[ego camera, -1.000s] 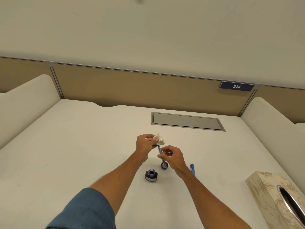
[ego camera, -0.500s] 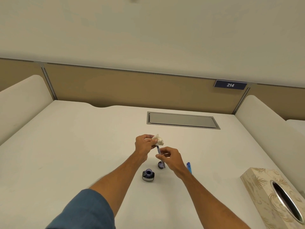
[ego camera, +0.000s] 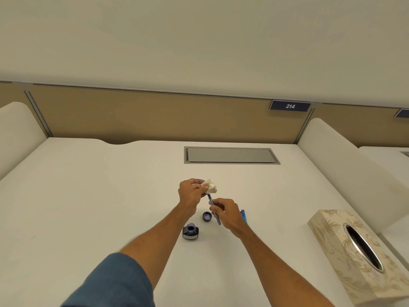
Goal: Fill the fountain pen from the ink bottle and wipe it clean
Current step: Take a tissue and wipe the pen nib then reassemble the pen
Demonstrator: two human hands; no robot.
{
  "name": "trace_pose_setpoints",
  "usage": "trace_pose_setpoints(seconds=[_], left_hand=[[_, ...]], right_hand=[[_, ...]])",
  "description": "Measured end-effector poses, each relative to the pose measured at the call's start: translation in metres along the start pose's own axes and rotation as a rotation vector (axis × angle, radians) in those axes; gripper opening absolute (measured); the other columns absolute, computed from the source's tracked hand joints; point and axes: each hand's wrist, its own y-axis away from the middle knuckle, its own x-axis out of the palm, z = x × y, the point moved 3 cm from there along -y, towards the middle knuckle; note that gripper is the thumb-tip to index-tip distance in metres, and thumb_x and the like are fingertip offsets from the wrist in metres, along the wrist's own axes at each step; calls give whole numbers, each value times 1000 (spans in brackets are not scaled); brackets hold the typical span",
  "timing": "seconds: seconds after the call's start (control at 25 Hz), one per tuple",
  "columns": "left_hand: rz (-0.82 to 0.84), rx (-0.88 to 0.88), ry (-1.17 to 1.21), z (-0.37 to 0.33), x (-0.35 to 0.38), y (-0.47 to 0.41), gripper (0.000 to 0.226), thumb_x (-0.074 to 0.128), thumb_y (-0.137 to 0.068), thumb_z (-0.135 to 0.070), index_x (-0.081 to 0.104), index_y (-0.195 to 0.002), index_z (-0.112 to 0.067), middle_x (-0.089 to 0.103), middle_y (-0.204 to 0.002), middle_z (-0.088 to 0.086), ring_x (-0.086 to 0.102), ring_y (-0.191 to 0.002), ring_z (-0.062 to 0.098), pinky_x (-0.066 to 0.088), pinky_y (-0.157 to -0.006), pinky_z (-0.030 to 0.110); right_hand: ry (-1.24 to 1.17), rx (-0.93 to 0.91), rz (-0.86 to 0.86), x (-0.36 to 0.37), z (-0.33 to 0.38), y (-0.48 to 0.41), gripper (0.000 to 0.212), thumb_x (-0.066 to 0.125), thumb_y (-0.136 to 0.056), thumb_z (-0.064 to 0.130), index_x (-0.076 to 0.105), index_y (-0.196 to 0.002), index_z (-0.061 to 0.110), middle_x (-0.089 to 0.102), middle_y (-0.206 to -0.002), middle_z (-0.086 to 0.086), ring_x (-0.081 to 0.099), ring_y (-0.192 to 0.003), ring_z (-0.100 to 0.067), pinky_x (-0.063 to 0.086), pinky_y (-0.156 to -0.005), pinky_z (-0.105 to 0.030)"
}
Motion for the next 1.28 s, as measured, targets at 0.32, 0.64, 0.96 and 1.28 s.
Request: trace_pose_setpoints(seconds=[0.32, 0.64, 0.96, 1.28], left_hand=[[-92, 10, 32, 8, -7, -1, 18, 75, -75, 5, 67, -91, 3, 70, -89, 21, 67, -81, 29, 60, -69, 28], [-113, -66, 34, 26, -19, 6, 18, 76, -73, 5, 66, -88, 1, 69, -85, 20, 66, -76, 27, 60, -66, 26], [-115, -111, 14, 33, -37, 5, 19, 75, -75, 5, 65, -91, 3, 68, -86, 20, 66, -75, 27, 59, -61, 20], [-112, -132, 12, 35, -40, 6, 18, 75, -74, 7, 65, -89, 3, 68, -86, 21, 66, -77, 29, 60, -60, 20]], right_hand=[[85, 109, -126, -9, -25, 19, 15, 68, -83, 10, 71, -97, 4, 67, -75, -3, 61, -68, -12, 46, -63, -11], [227, 364, -290, 2, -50, 32, 13, 61, -80, 9, 66, -92, 11, 66, -91, -9, 64, -87, -28, 46, -69, -28], [314, 446, -304, 5, -55, 33, 4, 63, -80, 6, 60, -81, 8, 66, -94, -13, 65, -84, -32, 43, -63, -29], [349, 475, -272, 3, -51, 33, 10, 68, -80, 11, 60, -84, 7, 62, -89, -11, 65, -84, -32, 47, -64, -31]])
